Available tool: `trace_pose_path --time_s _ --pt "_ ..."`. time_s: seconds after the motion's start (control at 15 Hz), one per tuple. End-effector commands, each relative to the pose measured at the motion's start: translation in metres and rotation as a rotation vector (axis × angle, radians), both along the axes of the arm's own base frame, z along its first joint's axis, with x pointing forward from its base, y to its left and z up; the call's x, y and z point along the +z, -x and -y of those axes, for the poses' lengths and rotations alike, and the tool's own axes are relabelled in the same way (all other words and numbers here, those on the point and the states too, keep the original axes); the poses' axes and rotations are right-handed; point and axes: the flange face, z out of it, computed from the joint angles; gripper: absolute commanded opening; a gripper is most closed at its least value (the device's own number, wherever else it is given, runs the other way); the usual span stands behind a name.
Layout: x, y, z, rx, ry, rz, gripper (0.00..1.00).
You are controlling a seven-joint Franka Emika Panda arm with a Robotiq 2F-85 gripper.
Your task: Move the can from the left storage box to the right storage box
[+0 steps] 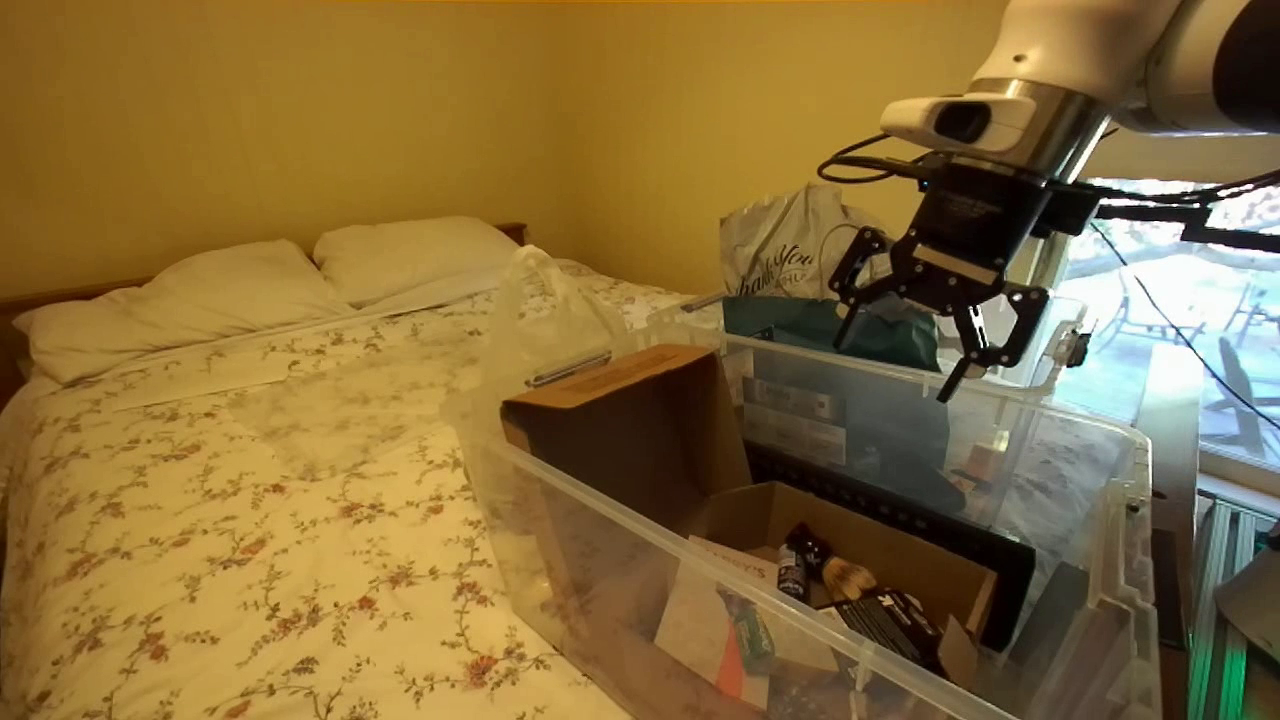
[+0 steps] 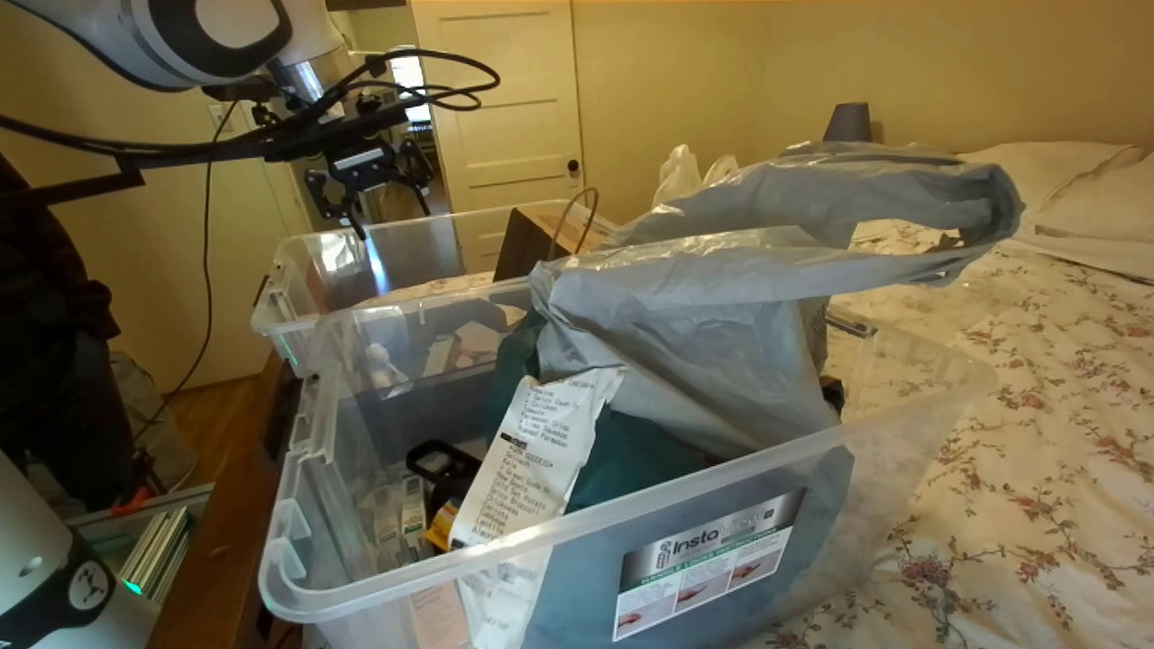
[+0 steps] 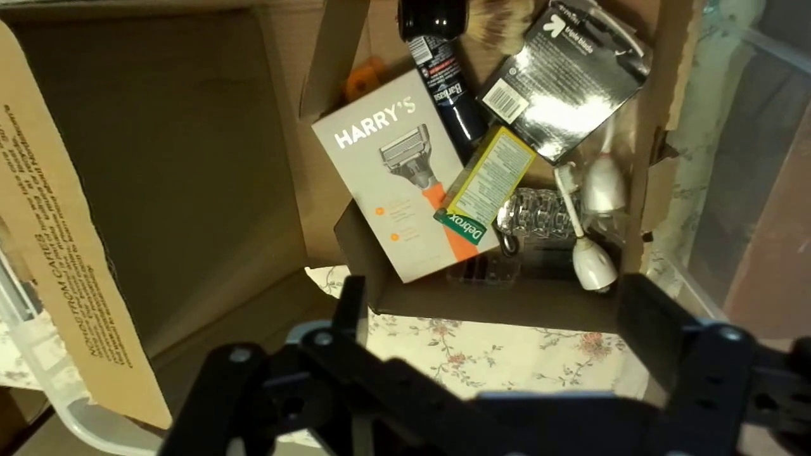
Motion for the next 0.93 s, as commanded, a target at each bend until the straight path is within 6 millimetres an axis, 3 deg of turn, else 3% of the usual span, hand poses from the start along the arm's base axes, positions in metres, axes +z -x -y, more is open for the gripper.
trace_pose_path --time_s 0.0,0.47,0.67,0.87 --pt "-0.004 -0.001 -0.002 0.015 0.032 -0.016 1.00" --pt "-0.119 -0.034 -0.059 0.239 0.137 -0.196 1.00" --pt "-0.153 -0.067 -0.081 0.247 0.162 -0.193 1.00" --pt "-0.177 -0.098 -0.079 0.186 0.215 -0.185 1.00"
